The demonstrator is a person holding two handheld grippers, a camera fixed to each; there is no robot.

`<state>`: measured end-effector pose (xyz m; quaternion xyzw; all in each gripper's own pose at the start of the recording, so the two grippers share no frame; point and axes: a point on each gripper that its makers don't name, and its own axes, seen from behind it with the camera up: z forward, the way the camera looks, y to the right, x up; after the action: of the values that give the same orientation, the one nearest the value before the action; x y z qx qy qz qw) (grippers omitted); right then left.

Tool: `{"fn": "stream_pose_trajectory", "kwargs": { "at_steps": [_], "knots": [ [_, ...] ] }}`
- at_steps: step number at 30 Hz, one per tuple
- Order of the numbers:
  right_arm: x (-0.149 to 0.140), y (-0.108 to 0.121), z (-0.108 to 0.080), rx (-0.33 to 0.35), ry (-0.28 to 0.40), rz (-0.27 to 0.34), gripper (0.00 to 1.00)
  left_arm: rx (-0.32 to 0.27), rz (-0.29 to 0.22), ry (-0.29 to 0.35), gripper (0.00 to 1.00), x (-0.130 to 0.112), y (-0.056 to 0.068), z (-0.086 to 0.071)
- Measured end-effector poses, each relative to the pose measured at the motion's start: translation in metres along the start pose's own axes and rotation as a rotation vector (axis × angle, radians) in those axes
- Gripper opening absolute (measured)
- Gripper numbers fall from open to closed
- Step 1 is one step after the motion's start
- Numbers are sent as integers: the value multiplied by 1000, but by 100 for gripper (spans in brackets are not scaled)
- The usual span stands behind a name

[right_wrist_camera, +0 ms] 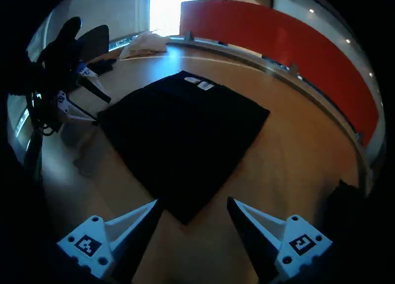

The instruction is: Fold towel

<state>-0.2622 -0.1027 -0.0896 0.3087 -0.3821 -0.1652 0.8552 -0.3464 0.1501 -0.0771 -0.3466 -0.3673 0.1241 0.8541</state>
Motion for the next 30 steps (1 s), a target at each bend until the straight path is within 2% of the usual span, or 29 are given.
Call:
{"fn": "stream_pose_trajectory", "kwargs": {
  "at_steps": [12,16,22,25,30],
  "knots": [
    [-4,-2,4,16,-11,3,97,10,19,-5,99,0,1,2],
    [-4,-4,5,26,-11,5,93,15,16,-3,99,0,1,3],
    [-5,-9,5,42,-11,4,80,24,6,-7,98,0,1,2],
    [-5,-12,6,48,-11,5,70,28,3,-11,93,0,3,2],
    [-5,-14,5,48,-10,19,64,32,0,-17,78,0,7,2]
  ]
}}
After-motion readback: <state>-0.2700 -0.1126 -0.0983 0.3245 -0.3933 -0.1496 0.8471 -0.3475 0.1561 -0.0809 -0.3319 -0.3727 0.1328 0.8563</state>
